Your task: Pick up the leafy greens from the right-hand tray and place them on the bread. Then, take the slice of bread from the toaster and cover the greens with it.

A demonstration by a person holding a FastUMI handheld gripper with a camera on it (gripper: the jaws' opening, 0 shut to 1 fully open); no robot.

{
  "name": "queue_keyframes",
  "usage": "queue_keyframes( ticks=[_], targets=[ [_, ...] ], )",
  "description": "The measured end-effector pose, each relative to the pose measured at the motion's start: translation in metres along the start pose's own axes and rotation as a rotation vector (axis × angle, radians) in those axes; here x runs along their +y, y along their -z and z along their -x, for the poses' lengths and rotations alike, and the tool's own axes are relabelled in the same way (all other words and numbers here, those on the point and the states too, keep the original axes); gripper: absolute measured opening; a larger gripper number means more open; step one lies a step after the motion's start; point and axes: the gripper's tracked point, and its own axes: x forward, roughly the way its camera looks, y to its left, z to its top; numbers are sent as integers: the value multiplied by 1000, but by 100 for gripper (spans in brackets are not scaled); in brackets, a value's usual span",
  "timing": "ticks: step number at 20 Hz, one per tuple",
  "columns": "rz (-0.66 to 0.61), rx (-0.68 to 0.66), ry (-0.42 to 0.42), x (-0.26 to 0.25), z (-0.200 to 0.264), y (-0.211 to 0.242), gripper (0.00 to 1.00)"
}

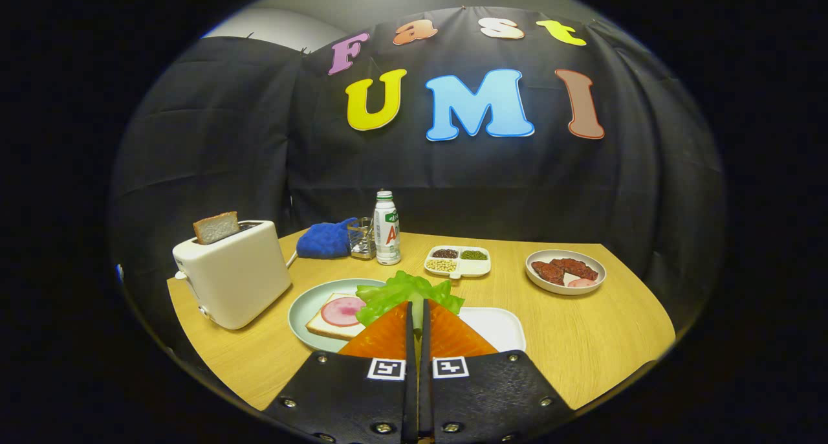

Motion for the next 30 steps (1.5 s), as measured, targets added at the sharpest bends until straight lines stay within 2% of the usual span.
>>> queue_keyframes(
  ticks=[17,22,27,30],
  targets=[
    [-20,60,-95,82,-64,21,1],
    [-3,86,-96,92,-83,35,1],
    [-47,141,-111,92,-90,56,1],
    [-20,143,-107,89,-89,60,5]
  ],
)
